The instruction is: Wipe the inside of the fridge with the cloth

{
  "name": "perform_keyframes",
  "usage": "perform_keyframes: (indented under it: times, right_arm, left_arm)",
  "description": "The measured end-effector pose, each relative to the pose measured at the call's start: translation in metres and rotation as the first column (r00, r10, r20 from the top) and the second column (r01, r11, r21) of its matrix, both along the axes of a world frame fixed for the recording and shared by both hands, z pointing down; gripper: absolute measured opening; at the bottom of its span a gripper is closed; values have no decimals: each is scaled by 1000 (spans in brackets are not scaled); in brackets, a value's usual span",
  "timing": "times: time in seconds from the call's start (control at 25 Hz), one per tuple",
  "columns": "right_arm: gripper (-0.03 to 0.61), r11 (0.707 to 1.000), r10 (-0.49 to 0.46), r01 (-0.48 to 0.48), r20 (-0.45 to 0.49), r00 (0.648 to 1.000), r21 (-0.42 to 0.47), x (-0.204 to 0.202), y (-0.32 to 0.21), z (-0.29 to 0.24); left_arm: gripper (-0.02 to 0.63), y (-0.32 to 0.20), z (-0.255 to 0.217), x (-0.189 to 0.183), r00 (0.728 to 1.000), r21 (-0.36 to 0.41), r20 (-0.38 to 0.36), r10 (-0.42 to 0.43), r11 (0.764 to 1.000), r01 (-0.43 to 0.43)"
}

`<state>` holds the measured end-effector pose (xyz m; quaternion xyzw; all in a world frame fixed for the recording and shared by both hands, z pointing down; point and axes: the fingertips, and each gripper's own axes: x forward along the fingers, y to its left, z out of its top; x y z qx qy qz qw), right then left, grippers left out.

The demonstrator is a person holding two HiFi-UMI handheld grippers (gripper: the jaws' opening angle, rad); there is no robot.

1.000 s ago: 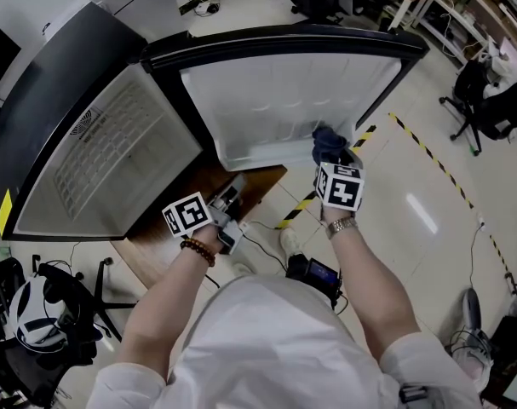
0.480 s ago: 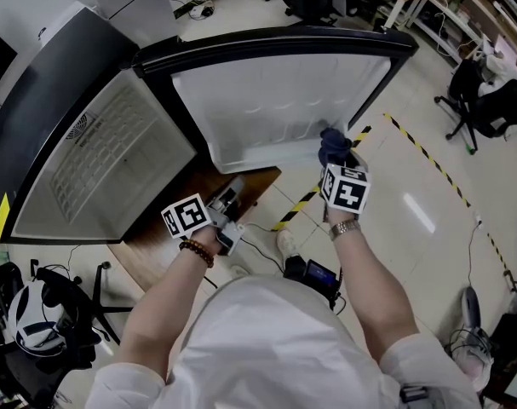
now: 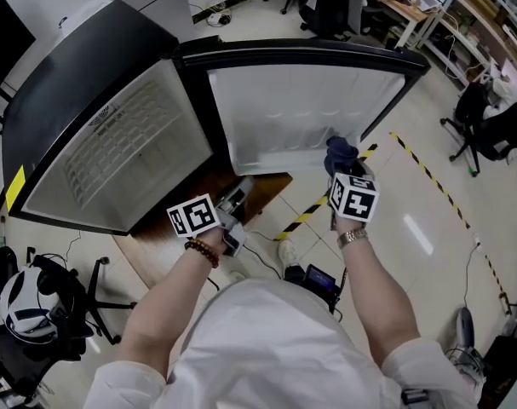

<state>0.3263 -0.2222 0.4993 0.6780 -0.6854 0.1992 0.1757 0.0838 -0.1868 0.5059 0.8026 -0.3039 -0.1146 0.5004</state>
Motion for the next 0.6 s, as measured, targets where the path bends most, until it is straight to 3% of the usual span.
perform_keyframes:
  times: [0.36, 0.48, 0.6]
  right_arm:
    - [137, 975, -193, 195, -28, 981, 108, -88, 15, -54]
    - [137, 946, -291, 294, -39, 956, 134, -130, 23, -69]
    - [137, 893, -417, 419, -51, 908, 165, -177, 27, -86]
  left_arm:
    - [62, 11, -49, -54, 989, 199, 114, -99, 977, 75]
    - [52, 19, -68, -78, 973, 274, 171, -156, 956, 105]
    - [46, 26, -91, -100, 945, 356, 230, -233, 924, 142]
